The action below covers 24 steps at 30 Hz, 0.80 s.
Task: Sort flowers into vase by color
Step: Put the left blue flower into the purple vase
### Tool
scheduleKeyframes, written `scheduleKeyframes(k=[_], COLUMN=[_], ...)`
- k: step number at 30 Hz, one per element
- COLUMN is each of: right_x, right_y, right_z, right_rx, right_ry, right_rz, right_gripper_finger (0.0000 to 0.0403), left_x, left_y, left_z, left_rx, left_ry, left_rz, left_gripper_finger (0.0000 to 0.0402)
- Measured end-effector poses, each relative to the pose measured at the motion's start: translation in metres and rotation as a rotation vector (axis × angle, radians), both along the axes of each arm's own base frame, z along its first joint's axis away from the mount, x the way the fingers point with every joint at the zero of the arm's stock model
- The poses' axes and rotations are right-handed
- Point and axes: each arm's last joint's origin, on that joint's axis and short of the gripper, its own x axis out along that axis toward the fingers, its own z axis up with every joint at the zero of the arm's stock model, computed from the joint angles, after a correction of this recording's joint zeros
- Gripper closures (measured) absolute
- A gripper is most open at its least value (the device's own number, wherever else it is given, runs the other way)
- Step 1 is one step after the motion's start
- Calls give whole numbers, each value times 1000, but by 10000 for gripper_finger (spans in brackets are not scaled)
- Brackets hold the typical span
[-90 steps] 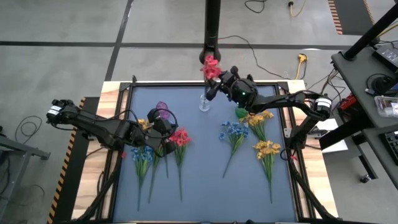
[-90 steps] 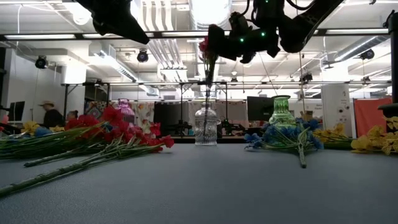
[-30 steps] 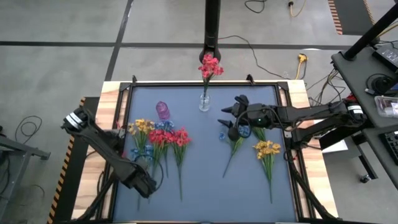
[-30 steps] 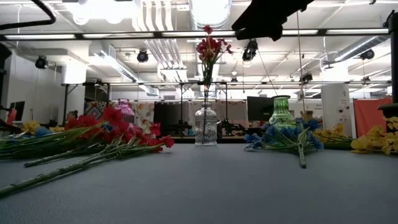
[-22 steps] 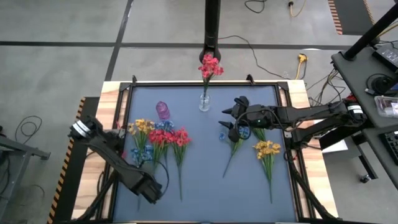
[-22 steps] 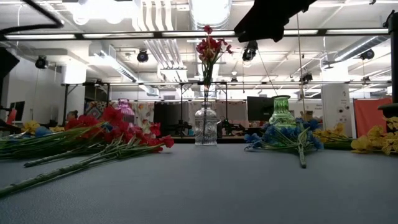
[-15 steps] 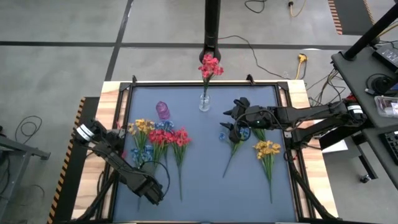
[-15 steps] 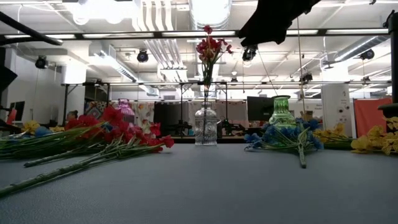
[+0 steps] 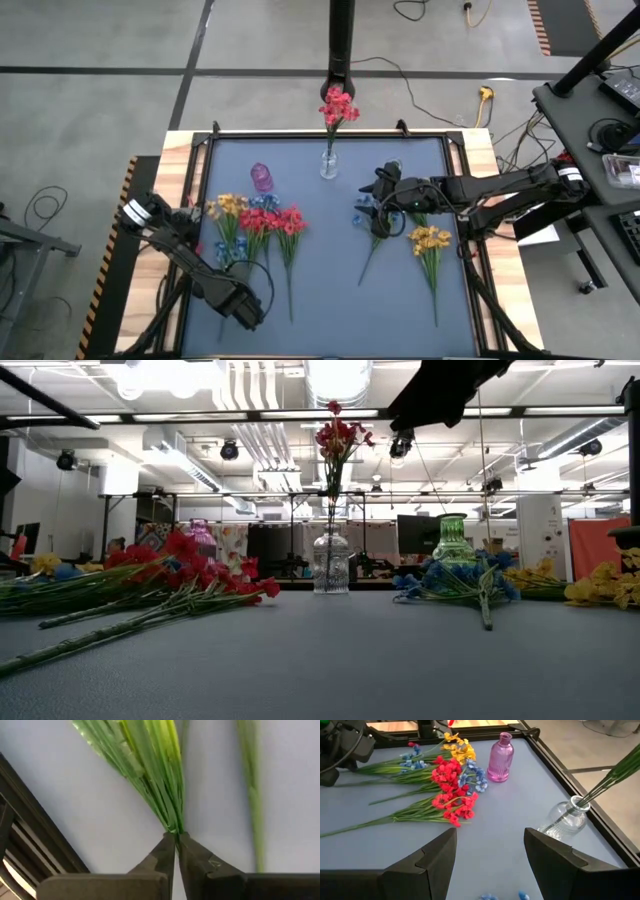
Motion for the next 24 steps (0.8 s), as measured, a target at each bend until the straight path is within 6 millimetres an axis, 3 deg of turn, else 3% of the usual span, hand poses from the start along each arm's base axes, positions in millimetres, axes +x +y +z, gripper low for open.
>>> scheduleKeyframes(k=[5,11,15,19,24], right_x=[0,-1,-1,-2,-2], right_y=[0,0,0,0,2], right_z=[-1,-1,-2,-3,-4], right_rx=[-2,-2,-3,-1,-2], right_ry=[8,9,23,36,45], right_rz=[0,0,-1,-2,5], right_gripper_finger=[179,179,179,179,179], left_x=[6,10,12,13,13], left_y=[-6,-11,-7,-3,-3], left_z=[28,81,110,112,90], left_rx=[-81,-168,-56,72,129], left_ry=[-71,-150,-224,-253,-207], left_rz=[-51,-91,-95,-59,-20], left_gripper_finger=[398,401,401,401,371])
